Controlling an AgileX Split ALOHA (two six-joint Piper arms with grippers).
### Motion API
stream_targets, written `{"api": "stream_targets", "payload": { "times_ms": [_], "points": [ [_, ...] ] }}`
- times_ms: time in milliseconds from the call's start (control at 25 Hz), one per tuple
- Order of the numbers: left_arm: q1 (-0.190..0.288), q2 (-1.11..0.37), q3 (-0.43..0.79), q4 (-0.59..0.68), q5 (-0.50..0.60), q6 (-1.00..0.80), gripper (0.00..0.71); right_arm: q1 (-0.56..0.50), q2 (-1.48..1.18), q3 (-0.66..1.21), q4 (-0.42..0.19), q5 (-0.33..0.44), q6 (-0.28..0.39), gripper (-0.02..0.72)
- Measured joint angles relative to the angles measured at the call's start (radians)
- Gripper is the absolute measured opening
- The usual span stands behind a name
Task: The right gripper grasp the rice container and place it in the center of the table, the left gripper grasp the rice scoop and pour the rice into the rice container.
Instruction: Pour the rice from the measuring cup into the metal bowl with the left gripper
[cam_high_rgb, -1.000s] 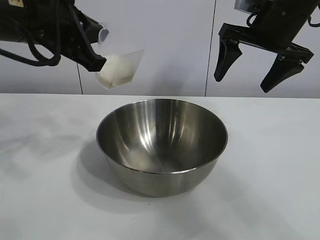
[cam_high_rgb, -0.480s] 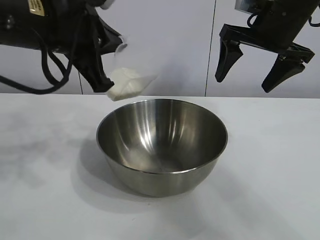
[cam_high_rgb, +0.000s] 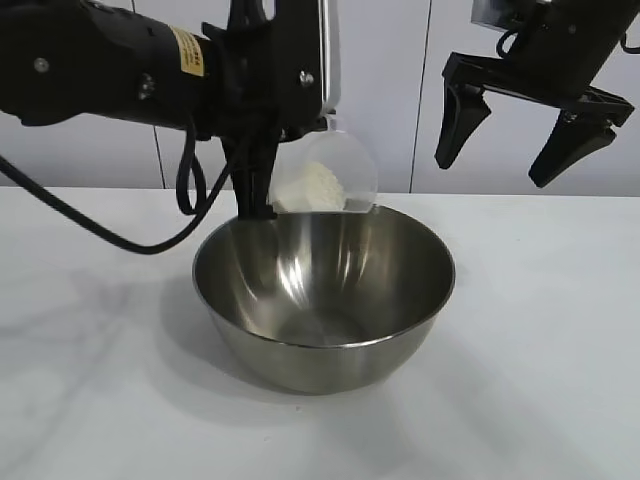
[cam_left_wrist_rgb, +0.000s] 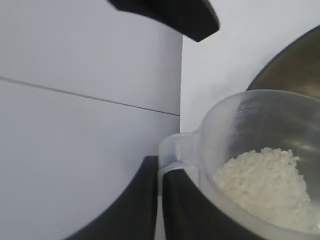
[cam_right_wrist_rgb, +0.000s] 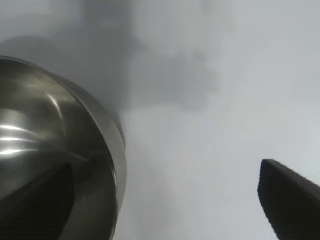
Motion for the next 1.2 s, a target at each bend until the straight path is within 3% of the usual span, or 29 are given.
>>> {"api": "stream_targets", "payload": {
  "times_ms": [240, 640, 880, 1200],
  "points": [
    [-0.004, 0.031, 0.000, 0.001, -0.004, 0.412, 0.012, 0.000, 0.000, 0.000, -0.002, 0.000, 0.000, 0.694],
    [-0.004, 0.031, 0.000, 0.000, -0.024, 0.846, 0.012, 0.000, 0.000, 0.000, -0.003, 0.000, 0.000, 0.694],
    [-0.004, 0.031, 0.000, 0.000, -0.033, 0.989, 0.012, 0.000, 0.000, 0.000, -0.003, 0.000, 0.000, 0.694],
    [-0.004, 0.031, 0.000, 0.000, -0.095, 1.013, 0.012, 0.000, 0.000, 0.000, -0.003, 0.000, 0.000, 0.694]
  ]
}}
